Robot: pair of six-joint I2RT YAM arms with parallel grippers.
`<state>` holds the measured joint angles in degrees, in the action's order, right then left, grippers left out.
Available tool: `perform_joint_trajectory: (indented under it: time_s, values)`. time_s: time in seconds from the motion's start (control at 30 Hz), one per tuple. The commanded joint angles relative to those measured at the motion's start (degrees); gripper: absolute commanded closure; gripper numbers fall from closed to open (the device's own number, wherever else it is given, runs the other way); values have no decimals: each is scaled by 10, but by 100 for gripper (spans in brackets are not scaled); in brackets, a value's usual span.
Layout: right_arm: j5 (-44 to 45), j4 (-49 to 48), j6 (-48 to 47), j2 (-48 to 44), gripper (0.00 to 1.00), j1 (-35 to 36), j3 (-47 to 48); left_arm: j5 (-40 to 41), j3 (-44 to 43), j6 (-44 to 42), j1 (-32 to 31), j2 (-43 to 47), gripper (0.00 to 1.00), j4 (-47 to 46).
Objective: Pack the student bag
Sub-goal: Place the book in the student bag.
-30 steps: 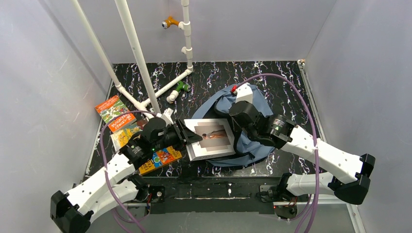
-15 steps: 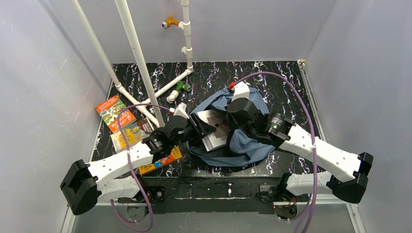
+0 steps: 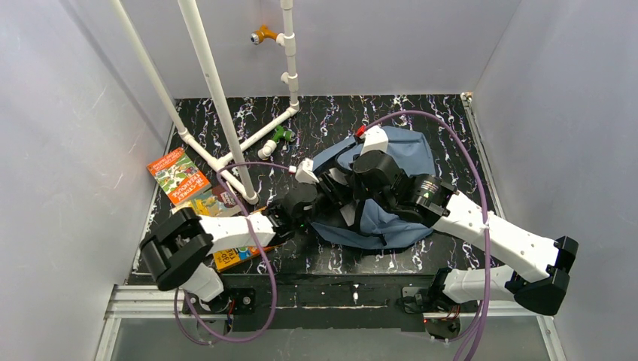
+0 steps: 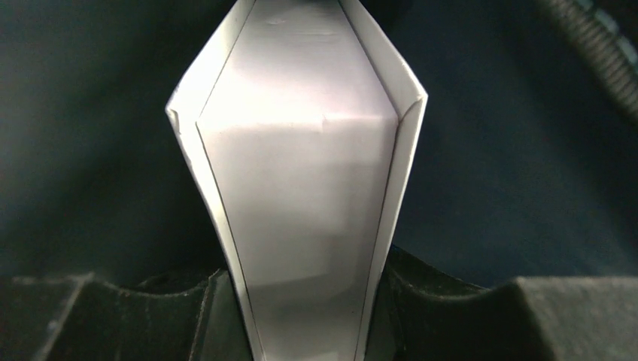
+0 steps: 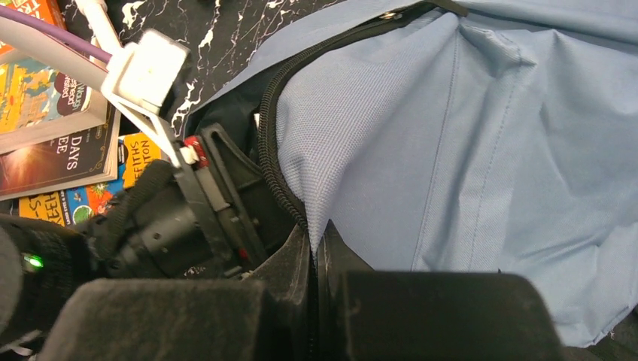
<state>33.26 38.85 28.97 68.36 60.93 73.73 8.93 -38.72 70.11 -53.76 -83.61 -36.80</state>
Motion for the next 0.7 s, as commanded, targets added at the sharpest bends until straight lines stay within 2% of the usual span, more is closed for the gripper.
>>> perform_joint_trajectory:
  time_s: [0.0,0.1,0.2,0.4,0.57,0.67]
  values:
    - [-20,-55,28,-17,99,3,25,38,-47,-18,-12,-59,100,-160]
    - [-22,-49,25,-22,99,3,25,-19,-94,-14,-12,-127,100,-182]
    - [3,-24,12,-23,99,2,45,-53,-113,-19,-20,-156,100,-183]
    - [30,8,-52,-29,99,-33,61,-73,-51,-55,-26,-115,100,-174]
    - [-83,-2,-96,-29,99,-140,48,-70,57,-42,-27,-29,100,-156]
    - [-156,-14,-117,-19,99,-192,41,-87,84,-62,-25,27,100,-119]
